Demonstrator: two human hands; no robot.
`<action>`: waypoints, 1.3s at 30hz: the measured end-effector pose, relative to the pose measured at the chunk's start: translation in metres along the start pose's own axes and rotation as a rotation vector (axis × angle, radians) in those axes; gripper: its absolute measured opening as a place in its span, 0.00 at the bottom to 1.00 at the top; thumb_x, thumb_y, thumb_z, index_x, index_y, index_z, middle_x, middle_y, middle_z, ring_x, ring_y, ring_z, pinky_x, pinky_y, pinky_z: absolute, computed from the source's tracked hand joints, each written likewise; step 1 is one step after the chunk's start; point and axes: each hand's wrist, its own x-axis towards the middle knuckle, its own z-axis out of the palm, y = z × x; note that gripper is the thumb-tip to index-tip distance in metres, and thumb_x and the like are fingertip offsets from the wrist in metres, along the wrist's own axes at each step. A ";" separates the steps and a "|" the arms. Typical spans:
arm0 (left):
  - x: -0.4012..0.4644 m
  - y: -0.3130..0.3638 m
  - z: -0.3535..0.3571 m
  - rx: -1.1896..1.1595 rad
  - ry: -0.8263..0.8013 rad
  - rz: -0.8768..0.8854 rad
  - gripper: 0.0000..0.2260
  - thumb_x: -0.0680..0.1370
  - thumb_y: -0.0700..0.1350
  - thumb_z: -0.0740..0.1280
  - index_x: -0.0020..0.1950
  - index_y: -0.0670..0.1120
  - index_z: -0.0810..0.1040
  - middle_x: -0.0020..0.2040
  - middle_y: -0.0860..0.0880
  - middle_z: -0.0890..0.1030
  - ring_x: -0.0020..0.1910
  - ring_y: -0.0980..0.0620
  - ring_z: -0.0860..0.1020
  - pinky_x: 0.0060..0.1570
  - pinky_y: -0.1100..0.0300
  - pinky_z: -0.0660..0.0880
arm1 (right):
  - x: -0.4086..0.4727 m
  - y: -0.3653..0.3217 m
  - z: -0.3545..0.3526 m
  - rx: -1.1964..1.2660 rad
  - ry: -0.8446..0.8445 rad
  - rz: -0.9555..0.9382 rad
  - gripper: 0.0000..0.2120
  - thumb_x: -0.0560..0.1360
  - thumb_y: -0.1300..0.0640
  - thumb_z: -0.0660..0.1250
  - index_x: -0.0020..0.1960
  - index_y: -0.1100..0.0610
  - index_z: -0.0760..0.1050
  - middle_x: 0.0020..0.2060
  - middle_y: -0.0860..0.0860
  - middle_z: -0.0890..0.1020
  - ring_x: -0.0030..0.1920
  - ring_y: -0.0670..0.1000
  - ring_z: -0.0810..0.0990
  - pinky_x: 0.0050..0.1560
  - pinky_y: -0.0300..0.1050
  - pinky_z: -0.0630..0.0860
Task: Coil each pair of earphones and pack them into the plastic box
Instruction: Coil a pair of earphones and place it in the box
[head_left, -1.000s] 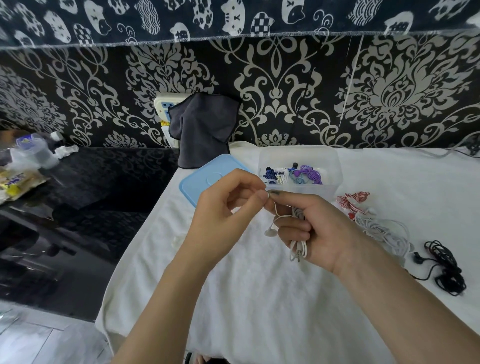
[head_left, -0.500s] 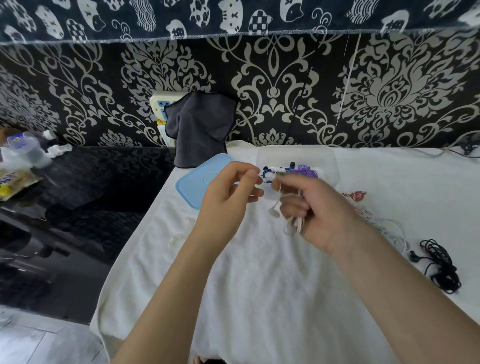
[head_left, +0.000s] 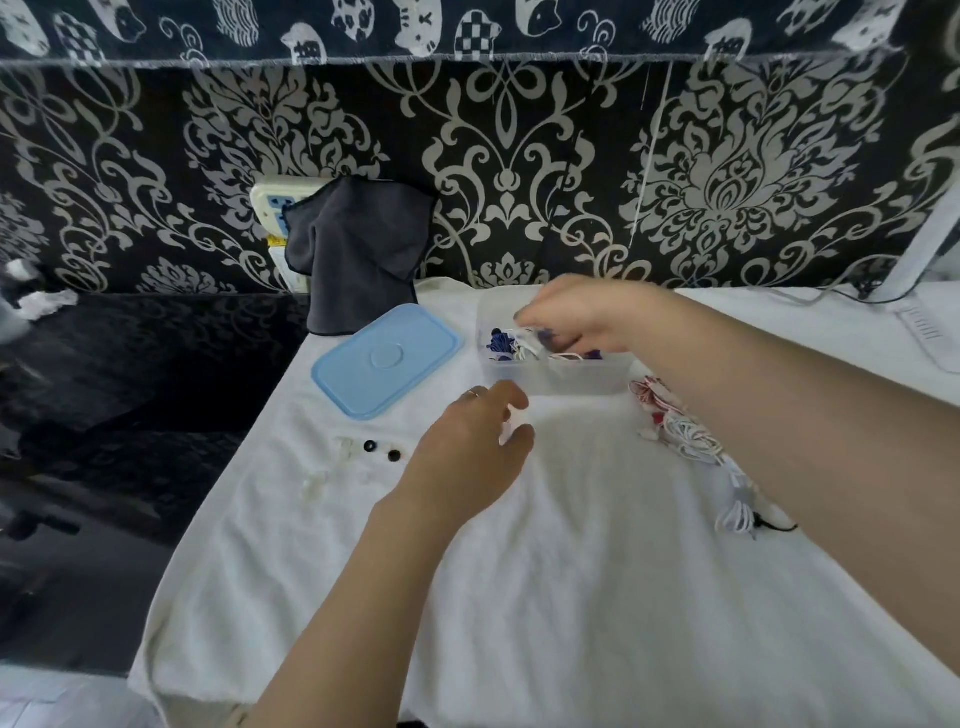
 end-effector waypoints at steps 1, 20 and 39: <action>-0.001 0.001 0.003 0.036 -0.040 0.007 0.11 0.81 0.49 0.66 0.63 0.53 0.75 0.55 0.50 0.78 0.55 0.51 0.78 0.57 0.53 0.76 | -0.004 0.000 -0.002 0.018 0.003 -0.019 0.20 0.80 0.56 0.66 0.70 0.60 0.69 0.52 0.55 0.76 0.51 0.56 0.82 0.56 0.51 0.79; -0.033 0.005 0.007 0.225 -0.159 0.027 0.15 0.81 0.51 0.64 0.68 0.53 0.73 0.58 0.51 0.75 0.59 0.49 0.77 0.60 0.51 0.75 | -0.121 0.132 0.004 -0.746 0.521 -0.049 0.10 0.76 0.58 0.64 0.57 0.54 0.74 0.51 0.55 0.82 0.53 0.60 0.79 0.44 0.47 0.66; -0.041 0.026 -0.026 -0.493 -0.031 0.006 0.05 0.83 0.42 0.66 0.50 0.47 0.82 0.40 0.51 0.84 0.39 0.55 0.84 0.51 0.50 0.83 | -0.142 0.066 0.037 0.780 -0.180 -0.137 0.15 0.76 0.68 0.65 0.61 0.61 0.78 0.49 0.59 0.84 0.48 0.57 0.86 0.47 0.48 0.81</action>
